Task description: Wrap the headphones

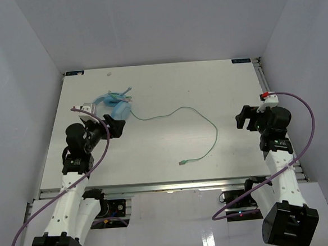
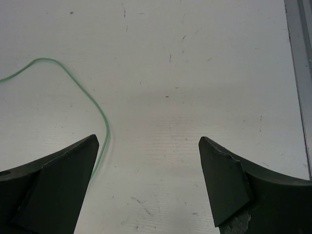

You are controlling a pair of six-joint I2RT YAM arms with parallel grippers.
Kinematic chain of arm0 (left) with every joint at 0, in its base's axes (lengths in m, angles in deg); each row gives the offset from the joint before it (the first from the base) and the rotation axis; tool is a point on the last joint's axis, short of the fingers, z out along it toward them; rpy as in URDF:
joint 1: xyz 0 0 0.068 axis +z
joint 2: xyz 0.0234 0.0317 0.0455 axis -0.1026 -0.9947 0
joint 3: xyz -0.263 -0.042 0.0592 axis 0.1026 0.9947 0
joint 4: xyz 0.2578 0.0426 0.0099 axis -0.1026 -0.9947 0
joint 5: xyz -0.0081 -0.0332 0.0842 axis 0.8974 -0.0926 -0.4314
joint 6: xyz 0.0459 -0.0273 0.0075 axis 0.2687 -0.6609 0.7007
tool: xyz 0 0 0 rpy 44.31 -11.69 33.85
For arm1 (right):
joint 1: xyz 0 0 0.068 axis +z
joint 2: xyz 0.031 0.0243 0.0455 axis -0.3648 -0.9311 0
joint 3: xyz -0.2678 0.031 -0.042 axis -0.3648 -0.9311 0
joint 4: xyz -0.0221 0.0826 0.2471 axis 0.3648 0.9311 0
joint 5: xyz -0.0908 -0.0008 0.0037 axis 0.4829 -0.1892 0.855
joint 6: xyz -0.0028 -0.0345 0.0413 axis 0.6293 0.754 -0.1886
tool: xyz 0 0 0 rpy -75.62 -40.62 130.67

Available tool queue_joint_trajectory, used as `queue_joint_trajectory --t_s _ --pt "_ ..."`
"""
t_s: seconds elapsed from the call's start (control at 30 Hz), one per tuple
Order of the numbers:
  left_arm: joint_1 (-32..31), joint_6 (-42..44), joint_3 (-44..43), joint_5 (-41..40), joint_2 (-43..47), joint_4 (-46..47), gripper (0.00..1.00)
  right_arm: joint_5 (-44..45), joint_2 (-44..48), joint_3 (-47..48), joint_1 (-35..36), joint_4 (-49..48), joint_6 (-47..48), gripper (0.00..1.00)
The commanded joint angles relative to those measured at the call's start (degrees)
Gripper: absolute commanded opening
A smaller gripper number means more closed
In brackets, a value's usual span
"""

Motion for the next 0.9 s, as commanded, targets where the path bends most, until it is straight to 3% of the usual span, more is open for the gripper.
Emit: queue_joint_trajectory --t_s 0.0,0.13,0.2,0.37,0.43,0.67,0.87 --pt "-0.27 -1.04 -0.35 -2.33 -1.46 -1.39 0.98 -5.65 0.25 1.66 -0.15 -1.46 2.44 0.90" --pt "-0.21 -2.41 -2.08 -5.51 -5.36 -4.21 0.98 -28.04 0.20 -0.43 -0.13 0.89 16.53 0.90" --pt "0.11 -2.99 -2.85 -7.12 -7.61 -5.10 0.98 -35.02 -1.42 1.34 0.27 5.63 22.97 0.90" --pt "7.20 -6.74 -7.60 -2.61 -16.44 -6.28 0.98 -37.15 -4.39 5.13 1.01 11.64 29.50 0.90" --pt "9.43 -7.59 -13.70 -2.79 -22.43 -8.89 0.98 -38.81 -4.58 4.12 0.94 10.74 28.36 0.90" --pt "13.95 -2.94 -35.51 -9.25 -42.76 -22.47 0.91 -42.01 0.79 1.13 1.01 9.50 29.41 0.90" --pt "14.99 -1.47 -43.06 -15.17 -53.99 -26.48 0.88 -42.34 1.44 1.01 0.94 9.86 30.04 0.90"
